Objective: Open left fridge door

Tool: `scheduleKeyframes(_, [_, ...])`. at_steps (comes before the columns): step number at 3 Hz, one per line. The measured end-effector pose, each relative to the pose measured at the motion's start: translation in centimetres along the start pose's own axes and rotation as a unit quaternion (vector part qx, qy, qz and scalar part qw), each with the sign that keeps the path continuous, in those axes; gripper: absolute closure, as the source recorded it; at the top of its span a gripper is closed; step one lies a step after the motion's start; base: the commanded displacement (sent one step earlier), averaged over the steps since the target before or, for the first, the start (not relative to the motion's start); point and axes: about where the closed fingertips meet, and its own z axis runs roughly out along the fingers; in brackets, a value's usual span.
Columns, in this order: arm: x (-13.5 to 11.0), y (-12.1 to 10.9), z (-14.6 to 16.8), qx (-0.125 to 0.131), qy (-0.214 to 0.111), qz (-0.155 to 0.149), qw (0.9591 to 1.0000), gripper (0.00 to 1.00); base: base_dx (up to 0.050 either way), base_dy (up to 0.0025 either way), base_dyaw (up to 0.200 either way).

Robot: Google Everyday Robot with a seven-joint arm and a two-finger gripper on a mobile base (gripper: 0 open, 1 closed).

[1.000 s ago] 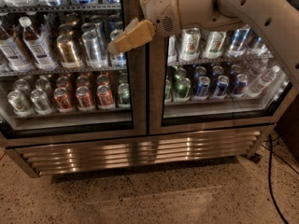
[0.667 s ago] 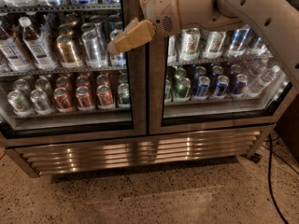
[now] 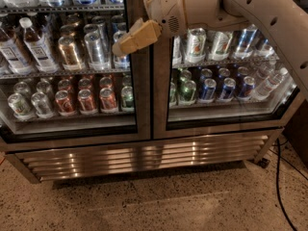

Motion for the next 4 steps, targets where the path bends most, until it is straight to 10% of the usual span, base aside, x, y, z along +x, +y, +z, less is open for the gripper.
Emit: scheduleKeyframes(4, [0.27,0.04,-0.26,-0.016,0.002,-0.001,0.9999,0.0,0.0,0.0,0.0])
